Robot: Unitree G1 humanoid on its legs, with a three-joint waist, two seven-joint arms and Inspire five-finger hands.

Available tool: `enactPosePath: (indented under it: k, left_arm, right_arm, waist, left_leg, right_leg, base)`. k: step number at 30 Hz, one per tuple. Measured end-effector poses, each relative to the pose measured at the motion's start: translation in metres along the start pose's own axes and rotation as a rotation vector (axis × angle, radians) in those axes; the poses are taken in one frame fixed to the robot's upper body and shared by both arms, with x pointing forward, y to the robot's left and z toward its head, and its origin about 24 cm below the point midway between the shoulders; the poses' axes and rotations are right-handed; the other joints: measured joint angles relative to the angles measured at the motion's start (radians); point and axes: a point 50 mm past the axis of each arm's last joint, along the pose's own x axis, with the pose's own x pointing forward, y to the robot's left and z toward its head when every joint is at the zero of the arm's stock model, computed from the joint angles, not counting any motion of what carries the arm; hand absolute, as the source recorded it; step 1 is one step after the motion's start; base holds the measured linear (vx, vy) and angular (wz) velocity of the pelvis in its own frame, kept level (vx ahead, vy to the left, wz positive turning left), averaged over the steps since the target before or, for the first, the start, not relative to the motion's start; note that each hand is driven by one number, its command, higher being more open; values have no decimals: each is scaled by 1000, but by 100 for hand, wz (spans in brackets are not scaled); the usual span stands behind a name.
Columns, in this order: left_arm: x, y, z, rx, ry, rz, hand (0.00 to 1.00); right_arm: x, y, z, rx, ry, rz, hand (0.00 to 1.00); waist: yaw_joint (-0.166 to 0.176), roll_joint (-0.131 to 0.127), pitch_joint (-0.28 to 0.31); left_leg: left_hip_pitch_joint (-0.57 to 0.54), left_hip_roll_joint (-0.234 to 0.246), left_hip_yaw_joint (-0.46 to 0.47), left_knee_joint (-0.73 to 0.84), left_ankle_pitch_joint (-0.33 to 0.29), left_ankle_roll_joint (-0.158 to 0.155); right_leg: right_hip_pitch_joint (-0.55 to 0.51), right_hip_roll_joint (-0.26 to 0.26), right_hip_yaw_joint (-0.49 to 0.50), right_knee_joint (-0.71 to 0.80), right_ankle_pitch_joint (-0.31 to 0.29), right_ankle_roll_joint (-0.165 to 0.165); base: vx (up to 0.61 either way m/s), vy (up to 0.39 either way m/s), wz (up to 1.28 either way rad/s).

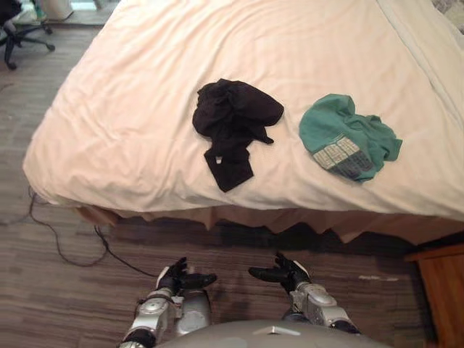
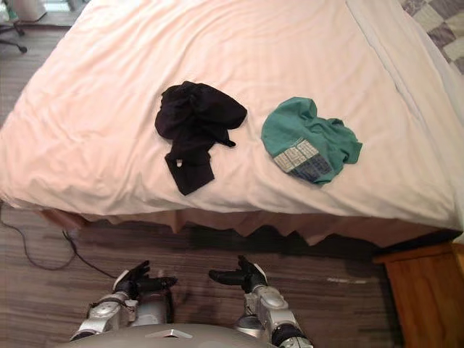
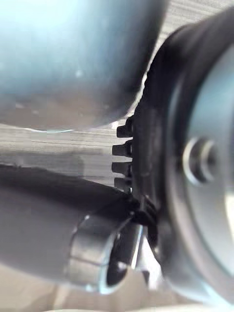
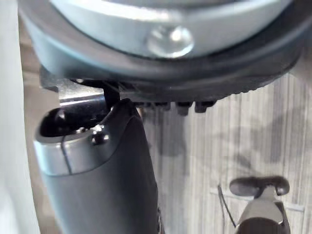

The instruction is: Tidy up the quilt and then pick up the clothes from the bed and put them into the laundry hamper

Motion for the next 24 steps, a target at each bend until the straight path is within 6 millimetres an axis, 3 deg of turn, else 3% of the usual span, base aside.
enactPosePath:
  k: [1, 2, 4, 6, 7, 9, 12, 16, 22, 23, 24]
  left_arm:
    - [0, 2, 0, 15, 2, 3, 100]
    - [1, 4, 3, 33, -3, 7, 100]
    - [2, 1, 8, 94, -12, -6, 100]
    - [4, -4, 13, 132, -25, -23, 100]
    - [5, -6, 15, 138, -31, -28, 100]
    - [4, -13, 10, 121, -20, -43, 100]
    - [2, -9, 5, 104, -4, -27, 100]
    - [-1, -1, -4, -24, 8, 19, 100]
    - [-3, 4, -12, -141, 33, 63, 100]
    - [-5, 6, -24, -163, 81, 75, 100]
    - [-5, 6, -24, -163, 81, 75, 100]
  right_arm:
    - [1, 5, 1, -14, -4, 20, 100]
    - [2, 13, 1, -34, -5, 50, 100]
    - [3, 21, -2, -90, 5, 77, 100]
    - [4, 23, 1, -116, -1, 85, 100]
    - [3, 21, 0, -146, 4, 74, 100]
    - [4, 16, 3, -166, 2, 55, 100]
    - [5, 17, 6, -166, -7, 54, 100]
    - [1, 14, -7, -141, 23, 18, 100]
    - [-1, 8, -13, -18, 19, -48, 100]
    - [-2, 7, -17, 24, 30, -74, 100]
    - [-2, 7, -17, 24, 30, -74, 100]
  waist:
    - [-7, 6, 5]
    - [-9, -2, 5]
    - [-8, -4, 10]
    - [-11, -29, 15]
    - [-5, -48, 15]
    - [-2, -34, 19]
    - [5, -41, 19]
    - [21, -56, 16]
    - [21, -66, 5]
    - [-5, -76, -32]
    - [-5, -76, -32]
  left_leg:
    - [16, -8, 1, -23, 9, 10]
    - [45, -25, -3, -63, 24, 27]
    - [78, -53, -21, -118, 55, 49]
    - [94, -108, -57, -161, 87, 65]
    - [99, -142, -69, -178, 97, 72]
    - [102, -153, -75, -235, 139, 73]
    - [128, -158, -74, -308, 174, 73]
    - [223, -174, -79, -454, 243, 70]
    - [241, -192, -97, -468, 251, 74]
    - [252, -196, -97, -469, 250, 72]
    - [252, -196, -97, -469, 250, 72]
  right_leg:
    - [-5, 35, 7, 39, -51, 20]
    - [-10, 116, 43, 82, -139, 21]
    - [-11, 247, 131, 83, -223, 40]
    - [26, 290, 128, -22, -246, 28]
    - [80, 279, 97, -109, -250, 32]
    - [102, 292, 91, -208, -200, 54]
    - [112, 299, 89, -246, -173, 56]
    - [150, 299, 85, -266, -163, 64]
    - [182, 289, 69, -289, -151, 82]
    - [218, 297, 60, -344, -128, 84]
    - [218, 297, 59, -344, -128, 84]
  base:
    - [48, 298, 11]
    - [44, 228, 26]
    - [30, 209, 42]
    - [20, 103, 73]
    - [26, 61, 63]
    - [-1, 43, 23]
    - [-5, 11, 2]
    - [-44, 10, 3]
    - [-55, 38, 10]
    - [0, 0, 0]
    - [0, 0, 0]
